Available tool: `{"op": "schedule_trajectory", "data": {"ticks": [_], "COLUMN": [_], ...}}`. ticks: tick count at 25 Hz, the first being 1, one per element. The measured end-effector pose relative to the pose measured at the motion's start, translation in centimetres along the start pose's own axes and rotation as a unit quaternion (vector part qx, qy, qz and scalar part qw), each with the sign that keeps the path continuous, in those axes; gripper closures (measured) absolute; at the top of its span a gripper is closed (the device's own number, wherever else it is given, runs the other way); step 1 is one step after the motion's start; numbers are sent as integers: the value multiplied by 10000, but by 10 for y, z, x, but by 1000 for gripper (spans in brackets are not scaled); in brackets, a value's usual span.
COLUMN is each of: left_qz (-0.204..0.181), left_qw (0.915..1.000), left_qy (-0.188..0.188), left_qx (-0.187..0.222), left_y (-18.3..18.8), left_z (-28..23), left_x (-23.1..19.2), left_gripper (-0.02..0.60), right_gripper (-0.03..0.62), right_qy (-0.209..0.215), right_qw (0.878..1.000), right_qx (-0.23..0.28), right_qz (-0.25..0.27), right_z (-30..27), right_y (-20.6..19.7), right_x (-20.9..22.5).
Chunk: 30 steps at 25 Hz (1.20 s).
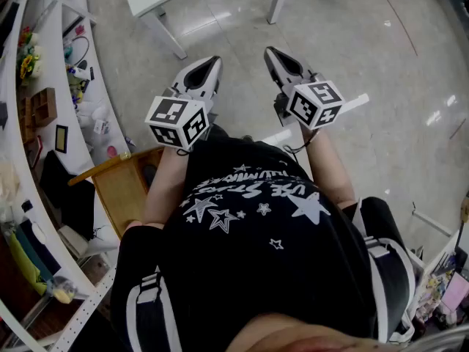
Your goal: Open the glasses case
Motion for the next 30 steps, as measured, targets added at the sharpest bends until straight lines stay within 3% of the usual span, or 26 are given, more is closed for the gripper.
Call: {"op": "schedule_trajectory", "data": {"ticks": [7, 16, 30], "left_qz": [179, 192, 243], "left_qw": [9997, 9997, 9986], "left_qy": [142, -65, -330], "left_qx": [-77, -129, -333], "left_y": [-7, 5, 58], "left_z": [-25, -96, -193], "left_x": [-17, -58, -189], "left_gripper": [569, 569, 569], "right_gripper": [586, 585, 585], "right_qy": [-75, -461, -853], "right_qw": [9999, 9989, 9962], "right_qx": [-64, -107, -148], "right_qz": [-87, -70, -100], "right_z": [-8, -43, -191], "right_y": [-2, 14, 67], "right_x": [29, 86, 145]}}
Point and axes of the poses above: the fingertips, and each gripper's own axes: z backward along the fingers, x to its right, y out of its top, the point moved 1 cm from there along z, backward along the fingers, and after that the axes turned 7 degrees about y, right-handed, at the moved point
